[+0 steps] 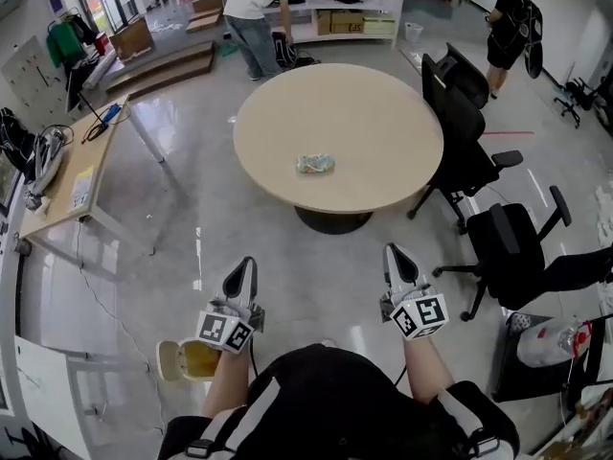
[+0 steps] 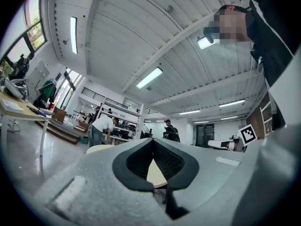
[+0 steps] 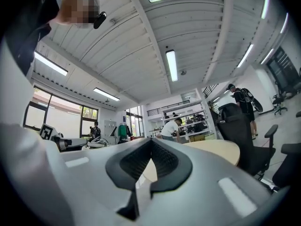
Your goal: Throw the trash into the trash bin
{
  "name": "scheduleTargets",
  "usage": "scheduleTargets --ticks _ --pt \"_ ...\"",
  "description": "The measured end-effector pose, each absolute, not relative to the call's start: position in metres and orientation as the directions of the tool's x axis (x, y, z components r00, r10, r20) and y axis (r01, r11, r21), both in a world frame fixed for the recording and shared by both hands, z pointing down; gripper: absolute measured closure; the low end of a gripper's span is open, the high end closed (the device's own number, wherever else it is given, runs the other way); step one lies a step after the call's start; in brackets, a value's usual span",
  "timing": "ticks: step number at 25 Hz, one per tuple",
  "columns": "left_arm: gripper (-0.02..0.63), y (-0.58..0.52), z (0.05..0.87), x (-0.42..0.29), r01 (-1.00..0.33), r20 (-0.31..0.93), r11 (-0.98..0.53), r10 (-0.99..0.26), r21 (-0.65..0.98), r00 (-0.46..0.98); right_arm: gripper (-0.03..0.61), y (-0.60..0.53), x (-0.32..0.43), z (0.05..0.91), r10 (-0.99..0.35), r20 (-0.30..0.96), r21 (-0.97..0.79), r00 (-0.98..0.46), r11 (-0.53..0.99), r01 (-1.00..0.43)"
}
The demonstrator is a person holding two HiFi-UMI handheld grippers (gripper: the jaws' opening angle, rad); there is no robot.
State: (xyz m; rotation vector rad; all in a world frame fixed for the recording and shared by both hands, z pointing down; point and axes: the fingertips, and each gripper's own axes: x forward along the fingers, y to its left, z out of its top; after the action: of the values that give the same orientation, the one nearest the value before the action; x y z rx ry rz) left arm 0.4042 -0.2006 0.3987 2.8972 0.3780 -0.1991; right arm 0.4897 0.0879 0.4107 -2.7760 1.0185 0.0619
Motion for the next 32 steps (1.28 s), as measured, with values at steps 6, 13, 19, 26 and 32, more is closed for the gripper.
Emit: scheduleTargets --ticks 6,13,19,26,32 --pt "0.614 -0.19 0.395 0.422 0.393 -0.172 -0.903 0.366 0.173 0.915 0.572 0.105 0.466 0.401 -0.533 -0.113 -0.161 0.839 -0.823 -0.544" --pt "0.614 -0.171 0.39 0.43 0.539 -0.17 -0.827 0.514 0.159 0.84 0.572 0.123 0.426 0.4 -0.387 -0.102 -0.162 0.916 -0.902 -0.4" --pt "0.614 -0.149 0.397 0.431 0.657 -0.169 -0.738 0.635 0.153 0.753 0.572 0.142 0.38 0.399 -0.245 -0.097 -0.156 0.965 -0.953 -0.258" --pt "0.614 -0.098 0.399 0.418 0.785 -0.178 -0.599 0.765 0.158 0.619 0.572 0.169 0.314 0.413 -0.079 -0.049 -0.146 0.996 -0.986 -0.085" --pt "0.614 -0.04 0.407 0.401 0.855 -0.174 -0.487 0.839 0.18 0.515 0.572 0.203 0.263 0.42 0.045 -0.026 -0.147 0.999 -0.988 0.04"
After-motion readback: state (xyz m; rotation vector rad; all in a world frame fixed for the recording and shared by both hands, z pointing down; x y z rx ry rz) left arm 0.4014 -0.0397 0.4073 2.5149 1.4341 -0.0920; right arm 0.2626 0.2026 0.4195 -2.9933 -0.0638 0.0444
